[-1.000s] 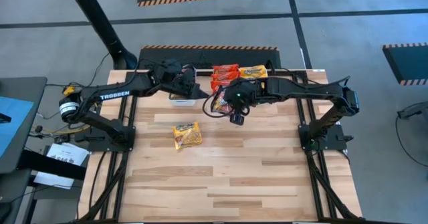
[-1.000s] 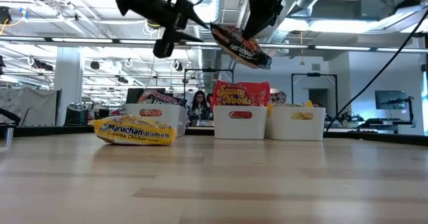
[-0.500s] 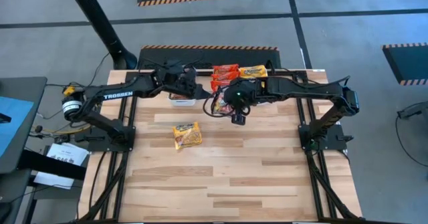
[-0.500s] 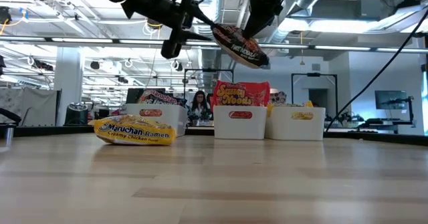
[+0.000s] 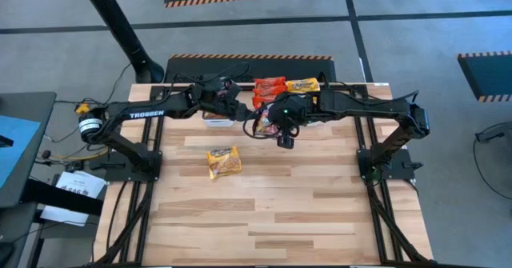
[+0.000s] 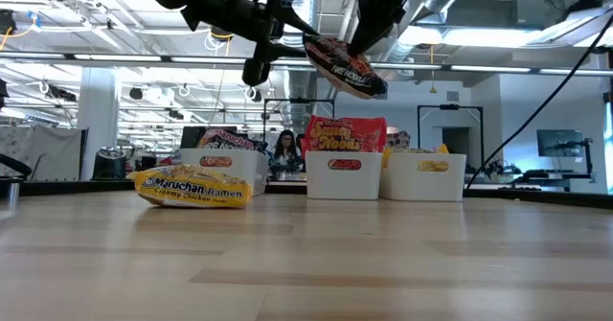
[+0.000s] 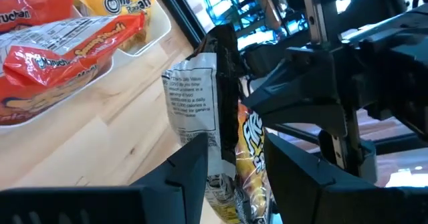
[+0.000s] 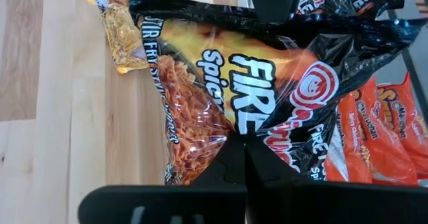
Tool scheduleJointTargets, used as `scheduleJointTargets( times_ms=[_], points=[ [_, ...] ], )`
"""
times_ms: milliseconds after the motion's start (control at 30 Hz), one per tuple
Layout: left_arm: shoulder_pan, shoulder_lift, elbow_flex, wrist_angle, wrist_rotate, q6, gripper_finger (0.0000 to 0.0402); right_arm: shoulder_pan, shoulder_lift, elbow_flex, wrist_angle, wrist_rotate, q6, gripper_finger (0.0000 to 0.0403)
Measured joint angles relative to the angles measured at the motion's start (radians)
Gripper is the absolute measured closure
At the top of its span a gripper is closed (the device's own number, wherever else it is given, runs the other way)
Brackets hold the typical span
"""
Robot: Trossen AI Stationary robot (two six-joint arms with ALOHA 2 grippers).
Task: Sort Maruchan noodles
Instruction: Put the black noodle pack into the left white bin
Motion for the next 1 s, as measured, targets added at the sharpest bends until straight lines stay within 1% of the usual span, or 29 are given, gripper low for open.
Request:
scheduleJointTargets(
  times_ms=[267, 733, 1000],
  points=[
    [0.000, 0.000, 0.000, -0.029, 0.000, 0.011, 0.0270, 0.021, 0.000, 0.000, 0.007, 0.011, -0.032, 0.0402],
    [0.010, -0.002, 0.000, -0.030, 0.012, 0.022, 0.0270, 0.075, -0.021, 0.001, 0.035, 0.133, -0.055, 0.0402],
    [0.021, -0.002, 0.000, -0.030, 0.027, 0.027, 0.0270, 0.080, -0.027, 0.000, 0.041, 0.138, -0.071, 0.0402]
  ],
)
